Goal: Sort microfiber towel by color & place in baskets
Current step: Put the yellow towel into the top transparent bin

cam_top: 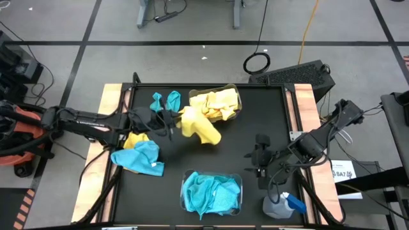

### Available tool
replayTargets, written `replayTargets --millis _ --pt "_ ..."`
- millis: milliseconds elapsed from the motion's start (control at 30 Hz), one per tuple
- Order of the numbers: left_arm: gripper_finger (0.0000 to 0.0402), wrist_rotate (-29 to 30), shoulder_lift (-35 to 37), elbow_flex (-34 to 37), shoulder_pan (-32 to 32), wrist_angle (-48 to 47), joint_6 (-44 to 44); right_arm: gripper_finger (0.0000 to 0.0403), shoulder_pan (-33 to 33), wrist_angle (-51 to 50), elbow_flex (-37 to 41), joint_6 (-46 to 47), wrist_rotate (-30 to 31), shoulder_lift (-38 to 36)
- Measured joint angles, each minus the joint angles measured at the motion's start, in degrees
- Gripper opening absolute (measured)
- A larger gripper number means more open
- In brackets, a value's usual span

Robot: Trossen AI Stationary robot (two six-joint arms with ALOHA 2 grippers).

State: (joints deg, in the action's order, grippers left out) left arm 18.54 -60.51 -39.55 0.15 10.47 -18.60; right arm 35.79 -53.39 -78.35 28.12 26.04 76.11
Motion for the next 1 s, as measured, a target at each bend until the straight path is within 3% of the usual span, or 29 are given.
replayTargets --millis 533,1000 --pt "0.001 -0.4 0.0 0.0 10.7 16.2 -2.5 0.02 0.0 1.7 0.0 -1.9 1.1 5.9" --pt "0.001 4.0 -5.7 0.0 17.5 16.9 -8.8 0.02 0.3 4.8 0.0 -4.7 1.2 8.2"
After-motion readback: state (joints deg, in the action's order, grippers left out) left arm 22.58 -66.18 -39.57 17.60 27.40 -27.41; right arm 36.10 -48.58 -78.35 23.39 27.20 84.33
